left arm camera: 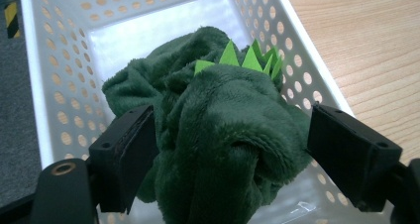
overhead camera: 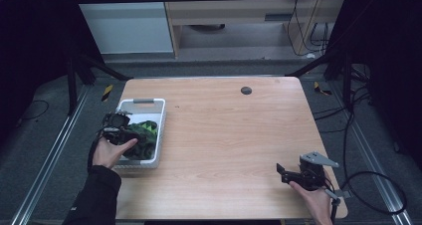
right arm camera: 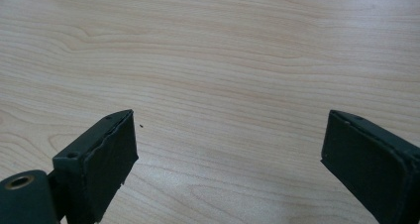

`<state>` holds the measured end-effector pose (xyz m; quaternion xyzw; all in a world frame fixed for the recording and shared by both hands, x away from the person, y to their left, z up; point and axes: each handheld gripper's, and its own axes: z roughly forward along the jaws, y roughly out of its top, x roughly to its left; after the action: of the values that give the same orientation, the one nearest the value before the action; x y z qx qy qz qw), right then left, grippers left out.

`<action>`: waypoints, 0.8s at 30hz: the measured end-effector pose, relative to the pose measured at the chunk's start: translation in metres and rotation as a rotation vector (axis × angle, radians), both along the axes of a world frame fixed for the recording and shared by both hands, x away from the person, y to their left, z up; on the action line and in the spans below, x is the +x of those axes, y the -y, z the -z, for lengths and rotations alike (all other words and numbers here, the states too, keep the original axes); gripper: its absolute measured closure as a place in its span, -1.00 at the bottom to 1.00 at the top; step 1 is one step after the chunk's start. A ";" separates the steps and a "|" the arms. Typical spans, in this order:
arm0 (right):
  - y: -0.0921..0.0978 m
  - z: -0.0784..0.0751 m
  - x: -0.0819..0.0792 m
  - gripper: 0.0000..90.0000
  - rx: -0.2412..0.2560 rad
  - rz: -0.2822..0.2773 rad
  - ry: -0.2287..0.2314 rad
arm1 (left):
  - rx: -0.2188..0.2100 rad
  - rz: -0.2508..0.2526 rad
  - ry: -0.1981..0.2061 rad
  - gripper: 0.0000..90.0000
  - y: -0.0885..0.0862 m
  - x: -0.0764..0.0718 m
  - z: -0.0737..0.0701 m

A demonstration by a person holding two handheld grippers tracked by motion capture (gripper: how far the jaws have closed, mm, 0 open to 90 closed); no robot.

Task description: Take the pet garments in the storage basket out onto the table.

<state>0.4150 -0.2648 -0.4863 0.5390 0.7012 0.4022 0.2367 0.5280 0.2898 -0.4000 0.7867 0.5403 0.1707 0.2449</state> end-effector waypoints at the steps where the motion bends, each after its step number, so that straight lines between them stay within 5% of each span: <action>1: 0.000 0.000 0.000 -0.84 0.002 0.001 -0.001 | -0.001 0.002 -0.003 -0.60 0.000 0.001 0.002; 15: 0.000 0.001 0.001 -0.87 -0.002 0.000 -0.013 | 0.006 -0.017 -0.060 -0.63 -0.003 0.008 0.021; 24: -0.001 0.002 0.001 -0.88 0.003 -0.009 -0.024 | -0.005 -0.031 -0.096 -0.27 -0.002 0.008 0.026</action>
<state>0.4162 -0.2638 -0.4881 0.5411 0.7058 0.3977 0.2255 0.5364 0.2922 -0.4256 0.7848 0.5642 0.1351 0.2182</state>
